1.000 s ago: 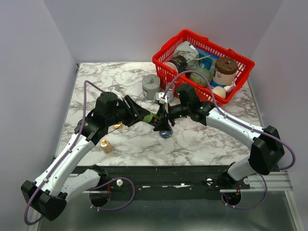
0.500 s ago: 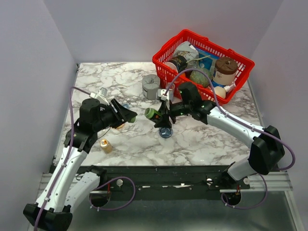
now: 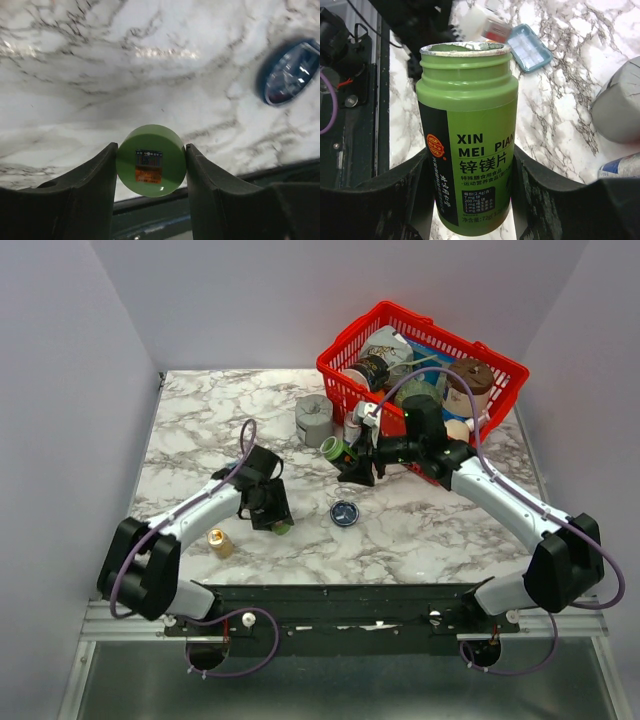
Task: Sort the pills into containers
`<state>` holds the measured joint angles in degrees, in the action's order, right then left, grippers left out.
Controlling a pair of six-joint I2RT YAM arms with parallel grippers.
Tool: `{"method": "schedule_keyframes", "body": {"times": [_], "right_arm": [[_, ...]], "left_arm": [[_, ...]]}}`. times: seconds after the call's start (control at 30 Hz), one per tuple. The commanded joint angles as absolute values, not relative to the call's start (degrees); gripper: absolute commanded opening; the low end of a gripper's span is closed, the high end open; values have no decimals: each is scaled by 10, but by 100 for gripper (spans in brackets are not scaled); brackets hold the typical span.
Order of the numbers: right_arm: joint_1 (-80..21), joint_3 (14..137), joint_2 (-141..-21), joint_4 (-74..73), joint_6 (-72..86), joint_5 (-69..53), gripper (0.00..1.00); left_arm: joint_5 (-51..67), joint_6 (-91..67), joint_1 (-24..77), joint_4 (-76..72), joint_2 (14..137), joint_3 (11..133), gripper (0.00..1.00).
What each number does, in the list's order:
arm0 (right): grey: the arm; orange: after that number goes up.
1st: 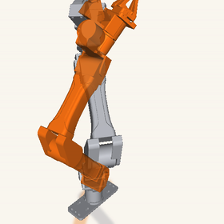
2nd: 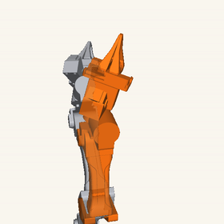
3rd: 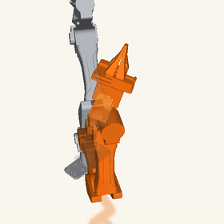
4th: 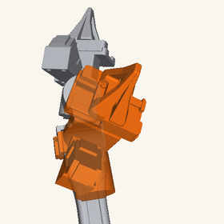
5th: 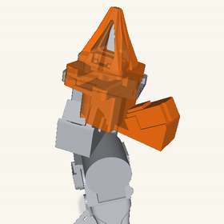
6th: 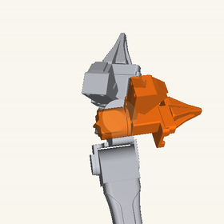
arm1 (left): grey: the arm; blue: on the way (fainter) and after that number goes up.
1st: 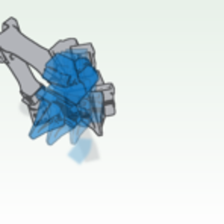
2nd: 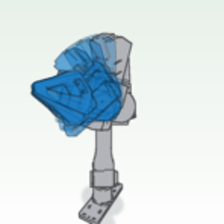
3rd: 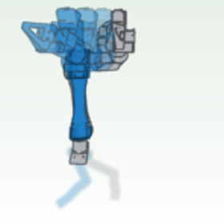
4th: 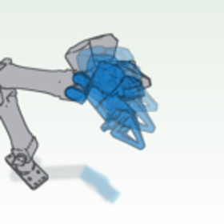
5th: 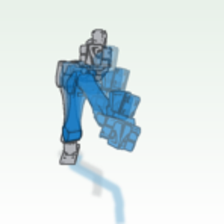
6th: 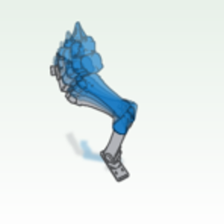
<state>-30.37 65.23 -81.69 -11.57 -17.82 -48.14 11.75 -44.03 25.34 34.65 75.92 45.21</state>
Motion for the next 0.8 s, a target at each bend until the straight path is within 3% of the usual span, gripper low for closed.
{"method": "schedule_keyframes", "body": {"times": [0.0,0.03,0.07,0.13,0.17,0.23,0.27,0.37,0.53,0.7,0.77], "right_arm": [[-307,650,-803,-92,-172,-509,10],[-307,649,-802,-91,-173,-510,10],[-306,650,-800,-92,-173,-509,10],[-305,650,-798,-92,-174,-510,10],[-304,649,-799,-92,-174,-510,10],[-303,649,-798,-92,-174,-513,9],[-303,649,-797,-92,-174,-513,10],[-301,649,-795,-93,-175,-515,10],[-289,652,-788,-110,-206,-546,10],[-266,657,-773,-148,-251,-606,11],[-256,659,-769,-158,-259,-619,11]], "left_arm": [[-53,-424,269,394,851,514,18],[-57,-425,271,384,857,511,25],[-61,-425,272,368,860,508,39],[-83,-430,274,365,870,505,55],[-89,-432,275,363,872,505,67],[-97,-438,274,357,868,497,78],[-96,-438,274,351,860,494,88],[-77,-433,275,347,837,491,97],[-1,-334,277,327,766,499,98],[310,-140,279,177,708,463,98],[352,-87,292,143,710,462,98]]}}
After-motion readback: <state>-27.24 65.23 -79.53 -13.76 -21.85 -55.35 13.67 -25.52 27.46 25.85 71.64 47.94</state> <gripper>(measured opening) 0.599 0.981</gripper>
